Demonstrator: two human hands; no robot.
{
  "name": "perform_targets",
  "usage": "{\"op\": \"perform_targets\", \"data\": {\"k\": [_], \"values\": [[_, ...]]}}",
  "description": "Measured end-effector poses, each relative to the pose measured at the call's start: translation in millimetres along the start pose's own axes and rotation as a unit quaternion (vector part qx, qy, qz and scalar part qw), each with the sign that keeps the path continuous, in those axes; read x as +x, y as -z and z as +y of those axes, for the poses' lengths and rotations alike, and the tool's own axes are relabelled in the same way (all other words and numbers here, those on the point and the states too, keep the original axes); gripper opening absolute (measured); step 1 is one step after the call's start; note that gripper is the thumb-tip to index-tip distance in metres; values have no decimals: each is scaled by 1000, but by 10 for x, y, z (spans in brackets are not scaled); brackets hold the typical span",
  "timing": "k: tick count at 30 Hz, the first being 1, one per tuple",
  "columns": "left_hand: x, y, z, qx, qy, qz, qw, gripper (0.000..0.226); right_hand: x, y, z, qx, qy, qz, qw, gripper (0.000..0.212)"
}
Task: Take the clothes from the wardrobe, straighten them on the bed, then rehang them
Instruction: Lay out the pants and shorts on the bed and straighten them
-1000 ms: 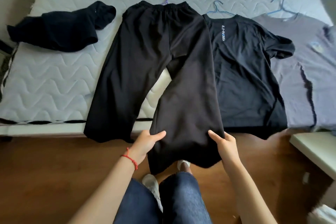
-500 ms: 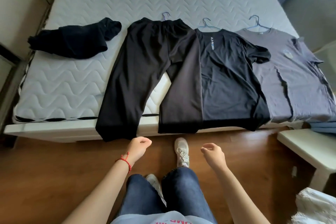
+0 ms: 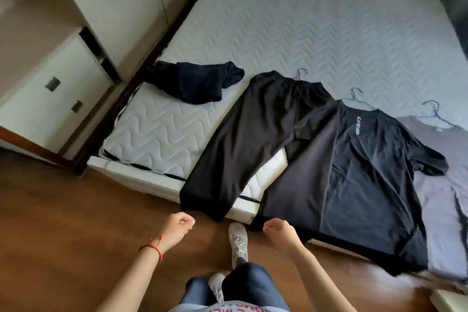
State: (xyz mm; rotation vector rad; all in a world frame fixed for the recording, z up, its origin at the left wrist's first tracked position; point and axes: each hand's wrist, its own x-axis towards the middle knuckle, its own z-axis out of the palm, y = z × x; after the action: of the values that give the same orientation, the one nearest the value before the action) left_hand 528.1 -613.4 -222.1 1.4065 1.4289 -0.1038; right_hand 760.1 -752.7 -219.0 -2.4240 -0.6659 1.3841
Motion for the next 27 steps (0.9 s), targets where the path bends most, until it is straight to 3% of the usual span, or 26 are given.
{"op": "perform_targets", "data": {"k": [2, 6, 14, 17, 22, 25, 27], "values": [[83, 113, 1, -39, 45, 23, 998, 16, 188, 100, -128, -21, 9, -22, 999, 12], [257, 342, -53, -91, 109, 75, 987, 15, 676, 321, -435, -31, 15, -47, 998, 31], [703, 886, 107, -141, 146, 117, 972, 13, 1449, 535, -1347, -64, 48, -64, 995, 21], [944, 1102, 190, -137, 136, 106, 975, 12, 1670, 584, -1718, -70, 56, -57, 994, 14], [1521, 1630, 416, -120, 115, 61, 984, 12, 2091, 566, -2235, -25, 31, -28, 999, 20], [1994, 2080, 586, -89, 93, 27, 991, 12, 2394, 517, -2529, 40, -14, 1, 999, 10], [2318, 2374, 730, -76, 75, 23, 994, 8, 2647, 473, -2683, 100, -50, 14, 994, 15]]}}
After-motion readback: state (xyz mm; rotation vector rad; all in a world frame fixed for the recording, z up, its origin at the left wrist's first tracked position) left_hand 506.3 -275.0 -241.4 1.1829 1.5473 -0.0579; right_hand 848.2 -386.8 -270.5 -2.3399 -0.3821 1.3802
